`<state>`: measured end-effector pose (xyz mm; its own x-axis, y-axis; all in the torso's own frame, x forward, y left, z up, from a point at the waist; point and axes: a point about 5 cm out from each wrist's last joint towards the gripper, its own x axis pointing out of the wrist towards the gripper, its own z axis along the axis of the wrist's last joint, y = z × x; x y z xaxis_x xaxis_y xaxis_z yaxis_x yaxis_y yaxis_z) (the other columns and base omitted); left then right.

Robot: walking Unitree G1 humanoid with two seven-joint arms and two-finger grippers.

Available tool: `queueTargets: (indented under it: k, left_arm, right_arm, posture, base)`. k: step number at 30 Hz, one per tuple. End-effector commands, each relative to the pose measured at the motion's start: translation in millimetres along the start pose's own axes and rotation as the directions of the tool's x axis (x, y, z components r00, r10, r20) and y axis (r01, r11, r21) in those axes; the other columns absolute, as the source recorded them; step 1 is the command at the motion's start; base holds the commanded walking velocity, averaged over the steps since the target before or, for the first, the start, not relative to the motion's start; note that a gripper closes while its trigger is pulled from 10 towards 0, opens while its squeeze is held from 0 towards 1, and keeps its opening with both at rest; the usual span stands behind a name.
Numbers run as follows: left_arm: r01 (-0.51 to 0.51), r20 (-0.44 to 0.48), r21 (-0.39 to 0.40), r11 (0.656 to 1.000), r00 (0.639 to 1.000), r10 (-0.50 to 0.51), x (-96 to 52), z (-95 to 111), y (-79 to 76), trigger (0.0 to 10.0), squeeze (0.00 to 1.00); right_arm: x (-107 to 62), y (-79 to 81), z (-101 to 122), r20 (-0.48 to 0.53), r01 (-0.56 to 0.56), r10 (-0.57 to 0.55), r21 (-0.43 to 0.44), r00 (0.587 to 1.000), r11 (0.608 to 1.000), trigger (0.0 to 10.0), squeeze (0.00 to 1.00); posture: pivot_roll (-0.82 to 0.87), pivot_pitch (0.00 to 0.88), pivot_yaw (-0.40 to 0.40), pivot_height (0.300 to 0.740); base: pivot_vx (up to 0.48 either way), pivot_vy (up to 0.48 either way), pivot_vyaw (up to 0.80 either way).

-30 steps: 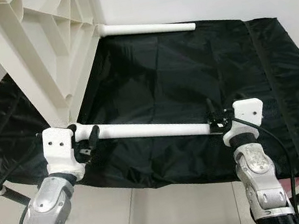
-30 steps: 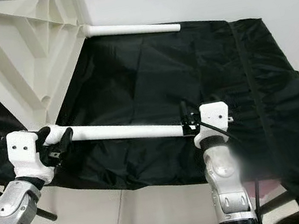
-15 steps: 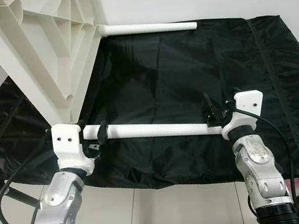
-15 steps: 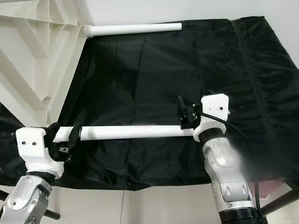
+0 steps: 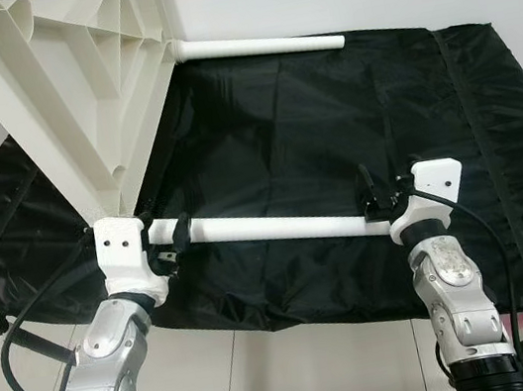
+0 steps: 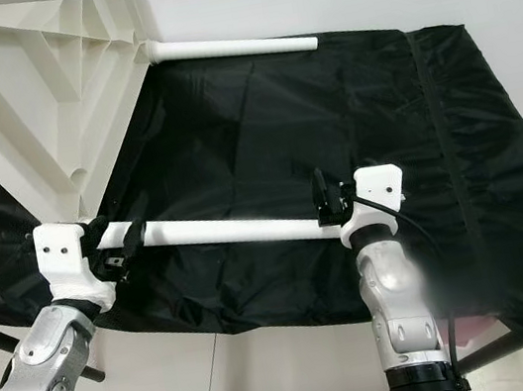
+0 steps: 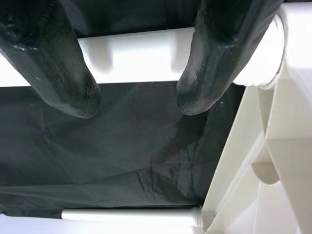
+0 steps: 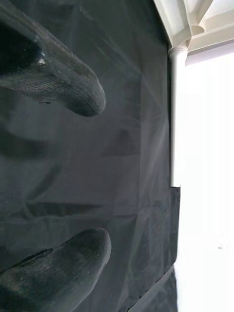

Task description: Building children table

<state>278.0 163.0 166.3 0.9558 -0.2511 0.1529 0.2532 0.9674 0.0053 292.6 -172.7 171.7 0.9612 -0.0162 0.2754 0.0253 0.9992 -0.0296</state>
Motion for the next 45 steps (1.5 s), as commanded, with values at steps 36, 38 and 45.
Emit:
queueTargets:
  k: [36,38,45]
  left_arm:
    - [-0.13,-0.037,-0.042,0.991,0.991,0.129,11.6,-10,18.9,10.0,0.0]
    - [-0.14,-0.034,-0.054,0.989,0.99,0.139,12.4,-9,19.4,10.0,0.0]
    - [-0.167,-0.044,-0.042,0.985,0.985,0.165,10.2,-11,19.7,10.0,0.0]
  right_arm:
    - [0.7,-3.6,1,-0.008,-0.019,0.019,-0.021,1.0,1.0,10.0,0.0]
    - [0.4,-5.3,0,-0.007,-0.015,0.015,-0.024,1.0,1.0,10.0,0.0]
    - [0.7,-6.6,-3,-0.009,0.005,-0.005,-0.039,1.0,0.999,10.0,0.0]
  posture:
    - [-0.02,0.133,-0.01,0.74]
    - [-0.02,0.133,-0.01,0.74]
    - [0.0,0.127,0.003,0.74]
  base:
    - [-0.126,0.0,0.0]
    - [0.0,0.0,0.0]
    - [0.0,0.0,0.0]
